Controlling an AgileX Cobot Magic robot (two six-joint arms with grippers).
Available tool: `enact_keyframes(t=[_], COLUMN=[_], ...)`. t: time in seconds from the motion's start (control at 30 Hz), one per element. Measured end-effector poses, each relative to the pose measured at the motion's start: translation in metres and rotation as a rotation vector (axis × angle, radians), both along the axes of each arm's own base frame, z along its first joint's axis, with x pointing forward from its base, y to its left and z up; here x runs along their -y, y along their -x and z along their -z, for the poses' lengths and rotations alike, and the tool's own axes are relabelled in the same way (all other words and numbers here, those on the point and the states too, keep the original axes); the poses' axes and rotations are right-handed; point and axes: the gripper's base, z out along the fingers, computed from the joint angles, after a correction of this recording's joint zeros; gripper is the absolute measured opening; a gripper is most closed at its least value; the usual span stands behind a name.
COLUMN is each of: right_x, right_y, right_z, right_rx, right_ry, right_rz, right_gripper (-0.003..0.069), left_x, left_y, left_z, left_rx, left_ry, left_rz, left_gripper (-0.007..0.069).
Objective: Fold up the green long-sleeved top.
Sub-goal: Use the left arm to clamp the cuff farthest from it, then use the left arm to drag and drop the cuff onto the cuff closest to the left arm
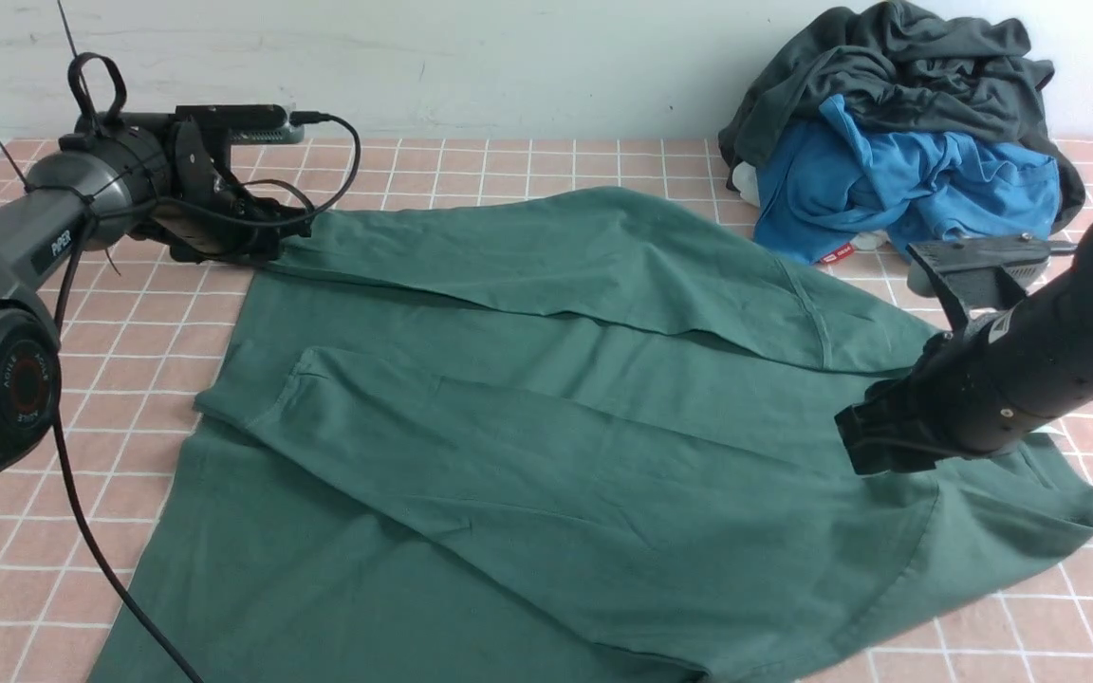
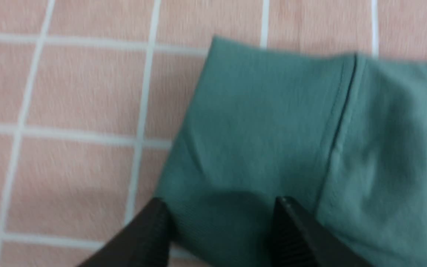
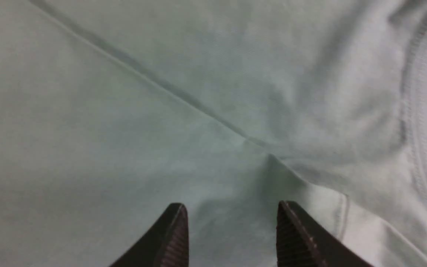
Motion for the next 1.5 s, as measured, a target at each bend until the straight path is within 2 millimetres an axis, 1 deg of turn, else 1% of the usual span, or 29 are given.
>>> enact_keyframes(t=[0.03,0.07,0.1,0.13,0.2,0.3,0.37,0.47,0.53,0.6,0.63,0.67,0.73,0.77,0.8,0.83,0.87,0.93,0.97,1.0,1.03,1.07,1.17,1.23,1.27,1.3,1.33,1.4,1.5], right_x=[-0.001,-0.002,-0.002,-0.004,-0.004,-0.004,-0.004,-0.004,-0.004,-0.004,-0.004,-0.003,-0.001,-0.001,0.0,0.0,0.001,0.001,0.001,0.001,0.001,0.0,-0.001,-0.003,-0.005,-0.007,-0.008,-0.013,-0.014], right_y=[0.0,0.0,0.0,0.0,0.0,0.0,0.0,0.0,0.001,0.003,0.004,0.006,0.009,0.009,0.011,0.012,0.012,0.013,0.013,0.012,0.012,0.01,-0.002,-0.009,-0.024,-0.033,-0.034,-0.067,-0.099], right_z=[0.0,0.0,-0.001,-0.001,-0.001,-0.001,-0.001,-0.002,-0.006,-0.013,-0.014,-0.021,-0.028,-0.028,-0.033,-0.034,-0.035,-0.035,-0.034,-0.034,-0.034,-0.033,-0.029,-0.025,-0.022,-0.017,-0.019,-0.005,0.014], right_rx=[0.003,0.004,0.005,0.007,0.009,0.011,0.011,0.012,0.025,0.046,0.048,0.072,0.093,0.094,0.109,0.113,0.112,0.111,0.11,0.111,0.113,0.121,0.151,0.154,0.17,0.164,0.173,0.185,0.178], right_ry=[-0.011,-0.018,-0.02,-0.032,-0.039,-0.04,-0.04,-0.04,-0.042,-0.044,-0.044,-0.038,-0.028,-0.026,-0.016,-0.012,-0.008,-0.008,-0.008,-0.008,-0.008,-0.008,-0.008,-0.007,-0.008,-0.005,-0.007,0.007,0.033], right_rz=[-0.017,-0.023,-0.024,-0.028,-0.029,-0.03,-0.03,-0.031,-0.034,-0.04,-0.041,-0.054,-0.065,-0.066,-0.073,-0.076,-0.079,-0.079,-0.079,-0.079,-0.078,-0.075,-0.065,-0.062,-0.058,-0.058,-0.058,-0.05,-0.022], right_gripper=[0.0312,0.0312,0.0312,0.0312,0.0312,0.0312,0.0312,0.0312,0.0312,0.0312,0.0312,0.0312,0.0312,0.0312,0.0312,0.0312,0.0312,0.0312,0.0312,0.0312,0.0312,0.0312,0.0312,0.0312,0.0312,0.0312,0.0312,0.0312,0.0312], left_x=[0.0,-0.001,-0.001,-0.001,0.0,0.003,0.008,0.018,0.023,0.026,0.026,0.026,0.025,0.025,0.025,0.025,0.026,0.027,0.029,0.031,0.031,0.036,0.049,0.054,0.062,0.064,0.065,0.069,0.069], left_y=[-0.001,-0.002,-0.002,-0.001,-0.001,0.004,0.012,0.034,0.05,0.065,0.067,0.078,0.094,0.096,0.115,0.127,0.149,0.174,0.185,0.192,0.194,0.206,0.216,0.217,0.217,0.217,0.217,0.218,0.218], left_z=[0.001,0.0,0.0,0.0,-0.003,-0.016,-0.038,-0.08,-0.102,-0.117,-0.117,-0.119,-0.11,-0.109,-0.098,-0.093,-0.087,-0.085,-0.087,-0.089,-0.089,-0.094,-0.097,-0.097,-0.096,-0.096,-0.096,-0.096,-0.096], left_rx=[0.016,0.018,0.018,0.017,0.01,-0.019,-0.048,-0.146,-0.225,-0.305,-0.318,-0.363,-0.433,-0.442,-0.517,-0.556,-0.589,-0.562,-0.511,-0.463,-0.451,-0.351,-0.245,-0.227,-0.206,-0.201,-0.201,-0.201,-0.204], left_ry=[-0.008,-0.016,-0.017,-0.028,-0.047,-0.074,-0.098,-0.148,-0.171,-0.193,-0.197,-0.204,-0.207,-0.205,-0.194,-0.188,-0.178,-0.166,-0.159,-0.152,-0.15,-0.139,-0.131,-0.131,-0.13,-0.13,-0.13,-0.131,-0.131], left_rz=[-0.004,-0.003,-0.004,0.0,0.01,0.02,0.03,0.063,0.089,0.122,0.13,0.151,0.164,0.165,0.172,0.175,0.172,0.161,0.155,0.15,0.15,0.155,0.189,0.207,0.228,0.235,0.236,0.248,0.248], left_gripper=[0.0244,0.0195,0.0185,0.0094,0.0035,0.0005,-0.0001,-0.0003,-0.0003,-0.0003,-0.0003,-0.0003,-0.0003,-0.0003,-0.0003,-0.0003,-0.0003,-0.0003,-0.0003,-0.0003,-0.0003,-0.0003,-0.0003,-0.0003,-0.0003,-0.0003,-0.0003,-0.0003,-0.0003])
